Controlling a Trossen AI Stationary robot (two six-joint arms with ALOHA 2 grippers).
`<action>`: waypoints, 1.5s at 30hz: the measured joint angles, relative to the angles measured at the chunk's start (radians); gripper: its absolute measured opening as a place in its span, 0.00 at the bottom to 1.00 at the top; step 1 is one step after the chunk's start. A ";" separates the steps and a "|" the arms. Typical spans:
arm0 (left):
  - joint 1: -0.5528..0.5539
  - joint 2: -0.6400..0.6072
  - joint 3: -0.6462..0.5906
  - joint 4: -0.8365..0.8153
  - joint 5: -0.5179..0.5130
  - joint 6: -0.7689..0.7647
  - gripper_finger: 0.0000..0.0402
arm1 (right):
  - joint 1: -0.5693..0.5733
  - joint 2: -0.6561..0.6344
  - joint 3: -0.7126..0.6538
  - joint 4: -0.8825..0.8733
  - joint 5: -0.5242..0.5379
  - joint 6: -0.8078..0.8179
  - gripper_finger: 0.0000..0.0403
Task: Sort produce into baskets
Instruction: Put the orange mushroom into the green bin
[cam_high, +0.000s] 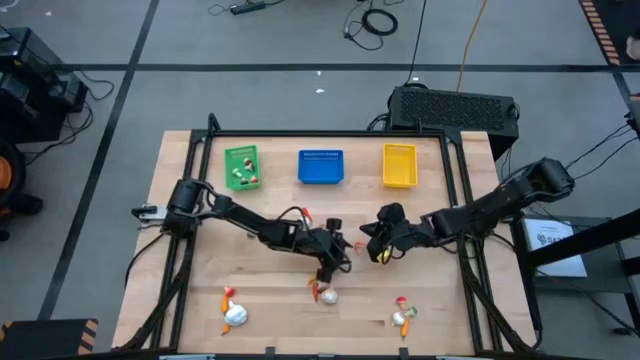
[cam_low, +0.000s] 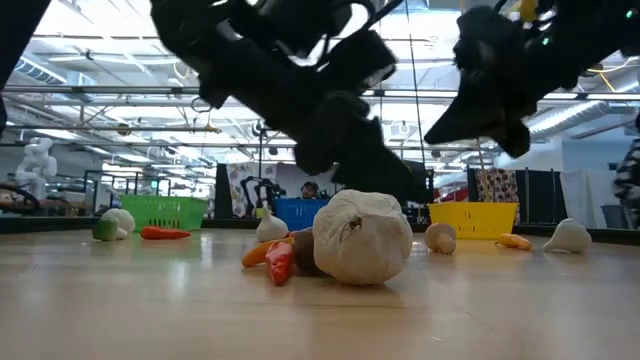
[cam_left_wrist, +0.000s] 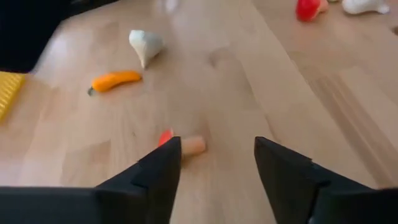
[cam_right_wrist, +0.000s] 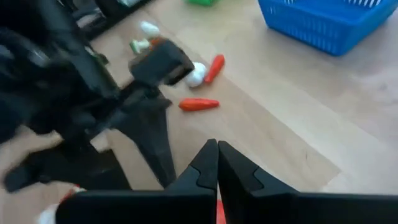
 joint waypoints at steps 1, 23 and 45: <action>0.005 0.010 0.020 -0.001 -0.007 0.000 0.57 | 0.014 -0.015 0.001 -0.008 0.014 0.000 0.00; 0.096 0.157 0.120 0.010 0.134 -0.064 0.73 | 0.110 -0.077 0.001 -0.064 0.161 0.001 0.00; 0.104 0.161 0.116 -0.006 0.154 -0.063 0.53 | 0.110 -0.076 0.001 -0.100 0.168 0.073 0.00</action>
